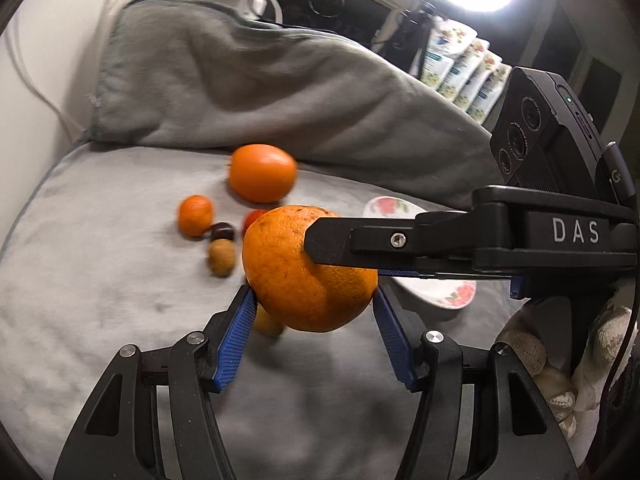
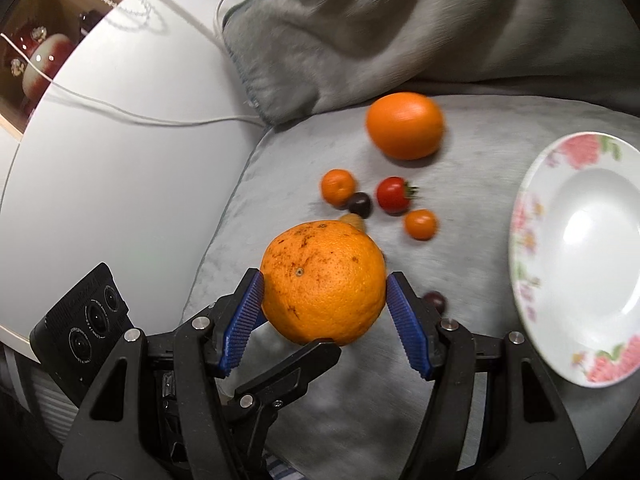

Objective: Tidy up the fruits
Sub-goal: 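Carry the mandarin with the right gripper over the floral plate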

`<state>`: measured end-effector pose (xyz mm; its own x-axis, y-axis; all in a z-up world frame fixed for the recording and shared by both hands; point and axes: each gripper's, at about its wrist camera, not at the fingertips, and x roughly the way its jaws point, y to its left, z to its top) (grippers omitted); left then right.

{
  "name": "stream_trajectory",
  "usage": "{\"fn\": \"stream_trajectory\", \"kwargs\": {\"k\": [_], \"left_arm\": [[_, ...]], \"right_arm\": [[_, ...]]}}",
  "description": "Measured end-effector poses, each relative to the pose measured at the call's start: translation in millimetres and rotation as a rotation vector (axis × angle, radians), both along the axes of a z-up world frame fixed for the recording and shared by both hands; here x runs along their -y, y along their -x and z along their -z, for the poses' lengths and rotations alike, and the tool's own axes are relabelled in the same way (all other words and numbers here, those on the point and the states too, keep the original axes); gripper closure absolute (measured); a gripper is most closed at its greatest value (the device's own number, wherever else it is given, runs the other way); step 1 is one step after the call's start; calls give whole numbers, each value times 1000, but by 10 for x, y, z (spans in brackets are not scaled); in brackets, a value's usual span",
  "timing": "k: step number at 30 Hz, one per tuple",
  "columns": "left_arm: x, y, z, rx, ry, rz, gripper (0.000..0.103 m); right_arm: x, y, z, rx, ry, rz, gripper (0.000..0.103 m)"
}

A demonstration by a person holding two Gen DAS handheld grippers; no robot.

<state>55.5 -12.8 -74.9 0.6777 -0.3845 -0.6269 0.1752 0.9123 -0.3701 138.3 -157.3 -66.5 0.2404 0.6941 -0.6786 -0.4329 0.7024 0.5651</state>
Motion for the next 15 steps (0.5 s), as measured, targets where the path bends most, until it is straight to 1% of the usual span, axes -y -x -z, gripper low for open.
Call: {"fn": "stream_trajectory", "kwargs": {"k": [10,15], "left_arm": [[498,-107,-22,-5,-24,91,43],[745,-193,-18,-9,-32,131,43]], "right_arm": [[635,-6,49,-7,-23,87,36],[880,-31,66,-8,-26,124,36]]}}
